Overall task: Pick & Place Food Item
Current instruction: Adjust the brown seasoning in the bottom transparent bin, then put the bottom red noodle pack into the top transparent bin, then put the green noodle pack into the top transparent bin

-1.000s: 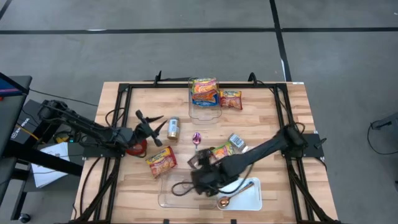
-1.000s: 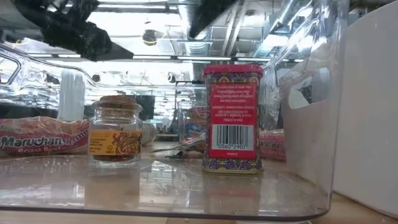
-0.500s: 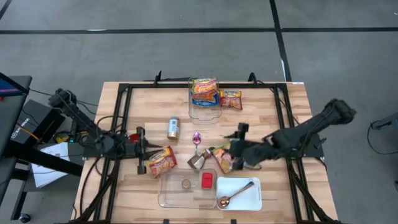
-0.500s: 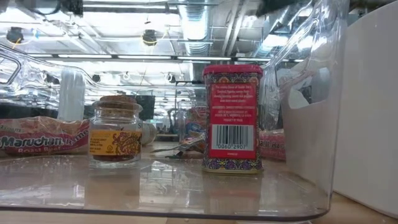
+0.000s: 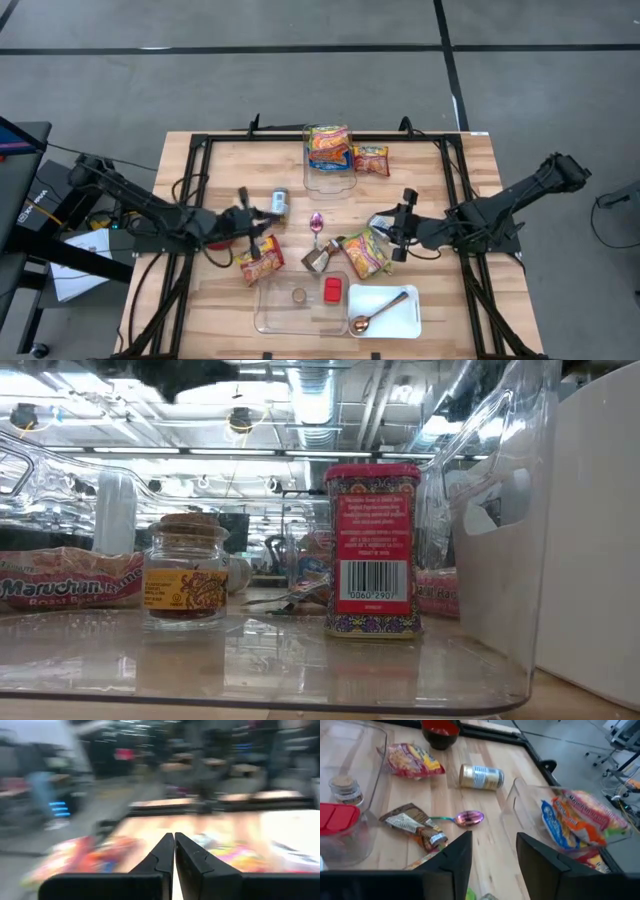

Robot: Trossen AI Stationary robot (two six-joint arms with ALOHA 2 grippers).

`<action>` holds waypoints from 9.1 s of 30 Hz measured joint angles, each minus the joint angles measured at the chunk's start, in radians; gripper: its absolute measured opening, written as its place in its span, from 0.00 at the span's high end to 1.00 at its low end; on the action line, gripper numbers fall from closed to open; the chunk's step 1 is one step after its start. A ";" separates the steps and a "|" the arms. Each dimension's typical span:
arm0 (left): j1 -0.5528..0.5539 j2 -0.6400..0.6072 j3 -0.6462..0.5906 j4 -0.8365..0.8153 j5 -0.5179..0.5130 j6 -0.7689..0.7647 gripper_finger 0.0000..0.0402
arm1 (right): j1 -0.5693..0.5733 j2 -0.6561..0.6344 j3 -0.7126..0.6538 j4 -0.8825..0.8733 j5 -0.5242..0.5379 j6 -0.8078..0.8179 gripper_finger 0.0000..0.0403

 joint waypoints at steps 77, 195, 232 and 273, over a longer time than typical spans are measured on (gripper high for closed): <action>-0.031 0.657 0.598 -0.783 0.662 -0.303 1.00 | 0.073 -0.001 -0.052 0.087 -0.049 0.011 0.67; 0.003 0.230 0.213 -0.969 0.340 -0.486 1.00 | 0.070 -0.001 -0.052 0.038 -0.051 0.015 0.67; 0.652 0.307 0.438 -0.396 0.710 0.632 1.00 | 0.070 -0.001 -0.052 0.025 -0.051 0.010 0.67; 0.720 0.532 0.507 -0.323 0.667 0.783 1.00 | 0.070 -0.001 -0.052 -0.091 0.025 0.065 0.67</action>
